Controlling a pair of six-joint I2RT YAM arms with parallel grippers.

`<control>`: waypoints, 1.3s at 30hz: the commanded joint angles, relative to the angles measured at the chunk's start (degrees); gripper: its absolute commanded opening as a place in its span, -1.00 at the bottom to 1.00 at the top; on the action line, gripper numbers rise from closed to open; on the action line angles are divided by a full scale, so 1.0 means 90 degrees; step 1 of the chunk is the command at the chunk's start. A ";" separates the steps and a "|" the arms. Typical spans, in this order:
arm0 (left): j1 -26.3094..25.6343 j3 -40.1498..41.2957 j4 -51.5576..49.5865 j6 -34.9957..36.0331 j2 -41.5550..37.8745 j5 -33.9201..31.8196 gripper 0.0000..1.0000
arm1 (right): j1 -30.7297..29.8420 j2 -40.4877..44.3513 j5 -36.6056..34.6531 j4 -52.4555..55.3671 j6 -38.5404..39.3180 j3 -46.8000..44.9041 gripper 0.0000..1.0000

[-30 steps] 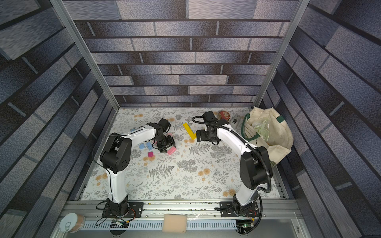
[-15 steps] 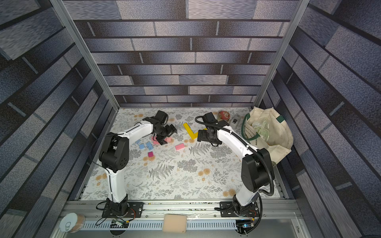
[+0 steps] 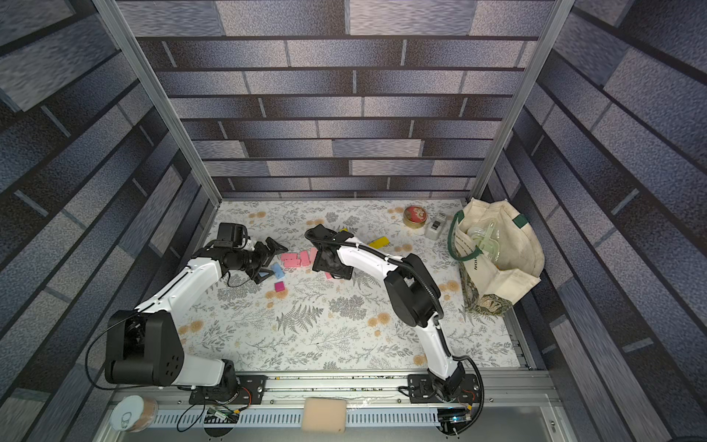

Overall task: Assemble the letter v with building blocks
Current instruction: Adjust the building block at the center of the board.

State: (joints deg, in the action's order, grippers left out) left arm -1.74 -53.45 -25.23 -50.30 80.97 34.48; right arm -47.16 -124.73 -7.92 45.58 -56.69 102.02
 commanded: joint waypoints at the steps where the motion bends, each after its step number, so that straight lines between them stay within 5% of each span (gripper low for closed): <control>1: 0.0162 0.0130 0.0290 0.0445 -0.0453 0.0440 0.99 | 0.0035 -0.0279 -0.0130 0.0549 -0.0984 0.0403 0.68; 9: 0.0747 0.0353 0.0333 0.0719 -0.0593 0.0954 0.99 | -0.0003 -0.0943 -0.0366 0.1045 -0.1335 0.1240 0.55; 13: 0.0768 0.0372 0.0418 0.0698 -0.0533 0.0955 0.99 | -0.0006 -0.1373 -0.0326 0.1385 -0.1313 0.1739 0.33; 22: 0.0867 0.0402 0.0509 0.0628 -0.0462 0.0998 0.99 | -0.0044 -0.1190 -0.0587 0.1362 -0.1173 0.1137 0.18; 29: 0.0847 0.0412 0.0426 0.0629 -0.0554 0.0964 0.99 | 0.0124 -0.1187 -0.0757 0.1297 0.0820 0.1055 -0.53; 33: 0.0811 0.0387 0.0387 0.0574 -0.0597 0.0930 0.99 | 0.0376 -0.1203 -0.0151 0.1229 0.2781 0.0862 -0.51; 39: 0.0626 0.0268 0.0391 0.0507 -0.0541 0.0730 0.99 | 0.0581 -0.0917 -0.0340 0.1336 0.5231 0.0608 -0.49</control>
State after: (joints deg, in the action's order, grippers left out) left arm 4.80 -50.35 -21.19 -45.82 76.86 41.89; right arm -42.87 -132.79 -10.44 53.56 -25.23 109.56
